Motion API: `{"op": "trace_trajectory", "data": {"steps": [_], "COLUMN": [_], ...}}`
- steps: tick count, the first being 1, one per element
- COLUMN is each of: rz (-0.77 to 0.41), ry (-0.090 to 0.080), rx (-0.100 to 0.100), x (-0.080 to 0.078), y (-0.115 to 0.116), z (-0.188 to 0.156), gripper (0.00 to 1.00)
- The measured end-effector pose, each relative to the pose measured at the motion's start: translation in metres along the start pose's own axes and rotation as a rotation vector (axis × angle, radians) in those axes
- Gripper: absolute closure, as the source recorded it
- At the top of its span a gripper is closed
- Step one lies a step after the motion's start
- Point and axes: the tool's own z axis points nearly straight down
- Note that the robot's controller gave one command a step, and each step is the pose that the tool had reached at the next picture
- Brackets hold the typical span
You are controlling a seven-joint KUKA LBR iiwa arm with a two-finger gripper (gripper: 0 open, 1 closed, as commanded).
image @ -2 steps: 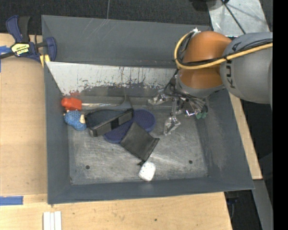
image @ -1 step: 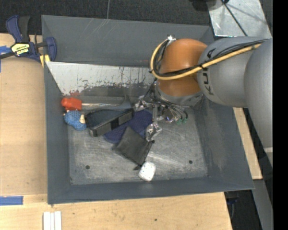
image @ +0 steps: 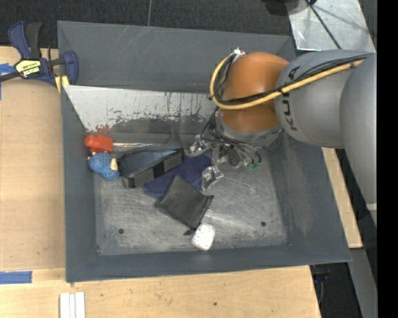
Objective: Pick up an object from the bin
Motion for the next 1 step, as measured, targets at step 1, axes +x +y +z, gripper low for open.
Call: {"op": "trace_trajectory", "data": {"steps": [1], "rz": [-0.051], "ry": [-0.004], "rx": [0.004], "x": [0.0042], "y": [-0.0243], "z": [-0.1267], "gripper": [1.00]}}
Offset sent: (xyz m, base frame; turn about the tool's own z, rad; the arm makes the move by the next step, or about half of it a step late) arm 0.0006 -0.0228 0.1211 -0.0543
